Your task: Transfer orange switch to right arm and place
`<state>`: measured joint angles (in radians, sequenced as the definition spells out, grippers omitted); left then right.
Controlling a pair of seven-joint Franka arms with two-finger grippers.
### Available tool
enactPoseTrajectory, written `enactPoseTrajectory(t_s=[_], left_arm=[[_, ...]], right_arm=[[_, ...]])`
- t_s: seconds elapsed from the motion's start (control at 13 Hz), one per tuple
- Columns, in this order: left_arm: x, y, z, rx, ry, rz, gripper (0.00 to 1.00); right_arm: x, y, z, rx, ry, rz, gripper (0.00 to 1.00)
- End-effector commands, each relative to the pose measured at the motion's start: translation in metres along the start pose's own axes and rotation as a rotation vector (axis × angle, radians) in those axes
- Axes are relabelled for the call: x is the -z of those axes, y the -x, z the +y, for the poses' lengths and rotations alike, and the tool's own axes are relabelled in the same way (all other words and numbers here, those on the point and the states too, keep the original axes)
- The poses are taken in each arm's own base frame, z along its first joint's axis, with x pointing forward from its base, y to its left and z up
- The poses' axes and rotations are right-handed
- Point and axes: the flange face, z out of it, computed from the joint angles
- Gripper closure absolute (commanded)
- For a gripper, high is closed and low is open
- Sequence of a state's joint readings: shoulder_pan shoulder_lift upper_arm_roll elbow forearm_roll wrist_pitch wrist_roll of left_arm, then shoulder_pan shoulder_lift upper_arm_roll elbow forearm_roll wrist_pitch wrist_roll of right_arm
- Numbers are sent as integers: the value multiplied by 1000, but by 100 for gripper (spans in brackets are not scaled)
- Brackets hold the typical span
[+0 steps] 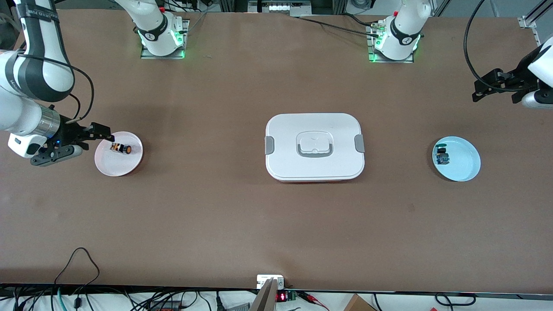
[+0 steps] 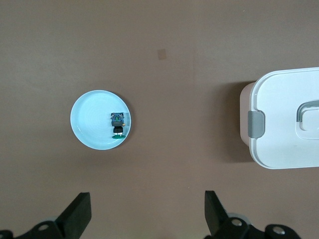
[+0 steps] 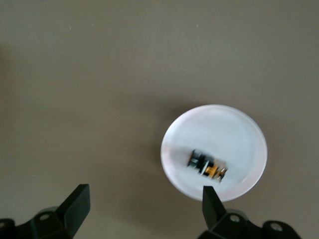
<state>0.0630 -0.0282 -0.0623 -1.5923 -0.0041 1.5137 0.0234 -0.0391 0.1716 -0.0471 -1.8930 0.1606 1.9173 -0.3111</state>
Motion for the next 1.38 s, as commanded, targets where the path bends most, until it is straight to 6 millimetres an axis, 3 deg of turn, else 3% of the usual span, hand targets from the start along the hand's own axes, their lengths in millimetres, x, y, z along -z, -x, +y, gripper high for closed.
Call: enactPoseTrajectory(t_s=[0.0,0.23,0.62,0.85,1.31], left_arm=[[5,-4,0,11,11,-6,0],[5,-4,-1,13,11,-6,0],[4,-4,-1,13,11,-8,0],[4,-4,-1,13,11,-8,0],[4,-4,-1,13,11,-8,0]], right_arm=[[45,4,-35,-176,43,-84,0],[84,3,-63,-162,170,-126,0],[132,-8,-54,-160,280,43,0],[138,-3,-39,-181,270,40,0],[134,21,-44,-170,265,41,0]])
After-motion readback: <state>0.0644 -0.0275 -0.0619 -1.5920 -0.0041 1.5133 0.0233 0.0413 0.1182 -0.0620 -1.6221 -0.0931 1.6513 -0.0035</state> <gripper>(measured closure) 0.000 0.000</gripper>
